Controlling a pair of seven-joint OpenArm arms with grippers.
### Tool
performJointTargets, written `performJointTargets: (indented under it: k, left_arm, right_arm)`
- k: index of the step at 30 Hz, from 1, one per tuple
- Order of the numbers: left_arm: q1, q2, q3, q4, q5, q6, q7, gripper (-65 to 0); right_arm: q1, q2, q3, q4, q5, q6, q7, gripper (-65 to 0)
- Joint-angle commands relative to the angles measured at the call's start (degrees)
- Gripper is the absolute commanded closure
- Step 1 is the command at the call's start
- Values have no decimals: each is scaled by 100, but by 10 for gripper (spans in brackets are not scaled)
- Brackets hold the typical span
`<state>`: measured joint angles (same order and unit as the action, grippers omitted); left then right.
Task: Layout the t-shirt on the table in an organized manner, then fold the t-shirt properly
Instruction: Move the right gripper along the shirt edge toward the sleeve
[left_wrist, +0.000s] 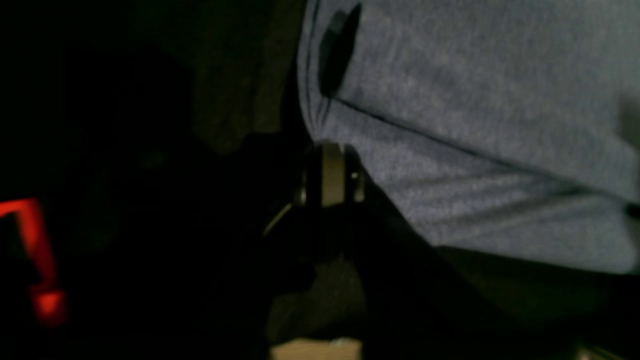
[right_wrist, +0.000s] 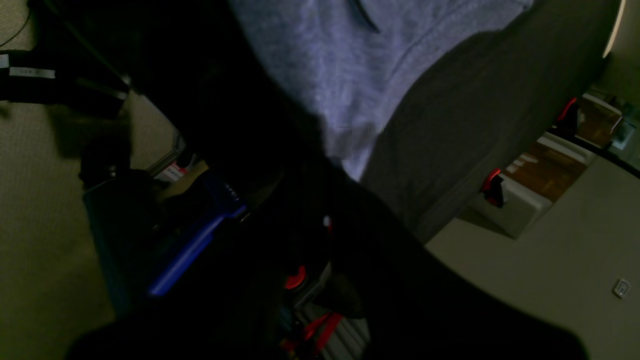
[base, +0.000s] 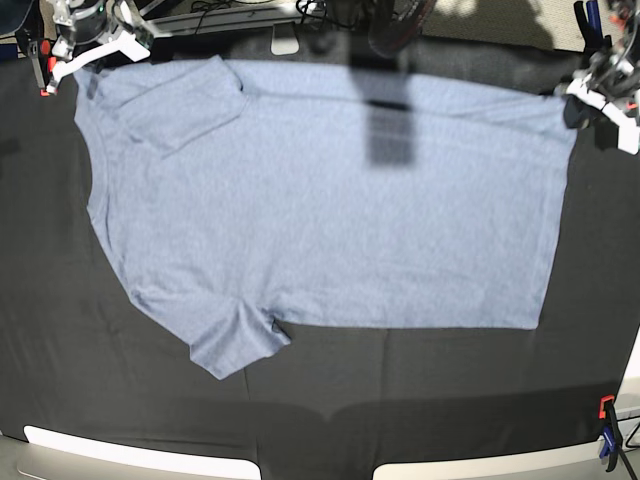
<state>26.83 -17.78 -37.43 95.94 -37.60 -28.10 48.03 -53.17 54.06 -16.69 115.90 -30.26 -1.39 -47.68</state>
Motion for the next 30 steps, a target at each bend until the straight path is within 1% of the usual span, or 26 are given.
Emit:
performJointTargets:
  k: [1,3,6,7,9,10,11,12,17,21,23,25,27,30]
  left_arm:
    - [28,-116,-46,177,-39,22,-131,0]
    - [98,-114,-46,315,-39,20,-125,0]
    - [195,-116,-46,446,-33,20,-92,0]
    - [208,-118,-46,463,2,20,-87,0]
    - [208,-118,-46,470,2,20,-46,-136]
    - [205,-118,-46,470,0,22,-26,-195]
    - [205,-118,-46,470,2,22,13,-241]
    - [208,-120,-46,470,2,20,42,-269]
    - [208,-149,-48,476,2,22,181,-276]
    - [208,-149,-48,542,2,22,415,-276]
    - [205,-149,-48,614,2,20,409,-276]
    - [205,-146,-48,723,2,24,245,-276]
    - [203,-146,-48,841,4,22,118,-276]
    - [149,-146,-46,927,7,24,142,-276]
  right_arm:
    - [-31,83,55,70,-133,-155,-149,0]
    - [-28,81,55,70,-131,-205,-151,0]
    - [-20,83,55,68,-103,-190,-439,0]
    - [-20,83,55,68,-105,-184,-503,-44]
    - [-22,85,55,68,-103,-184,-533,-140]
    - [-22,85,55,70,-103,-184,-531,-168]
    - [-22,85,55,70,-103,-184,-525,-178]
    - [-22,85,55,74,-103,-184,-507,-178]
    - [-114,92,55,219,-107,-184,-332,-178]
    - [-155,105,57,533,-109,-227,-160,-178]
    - [-96,103,61,697,-105,-382,-142,-178]
    - [52,101,61,789,-98,-566,-160,-178]
    - [302,98,61,789,52,-616,-190,-178]
    - [667,76,105,789,590,-581,-181,-178]
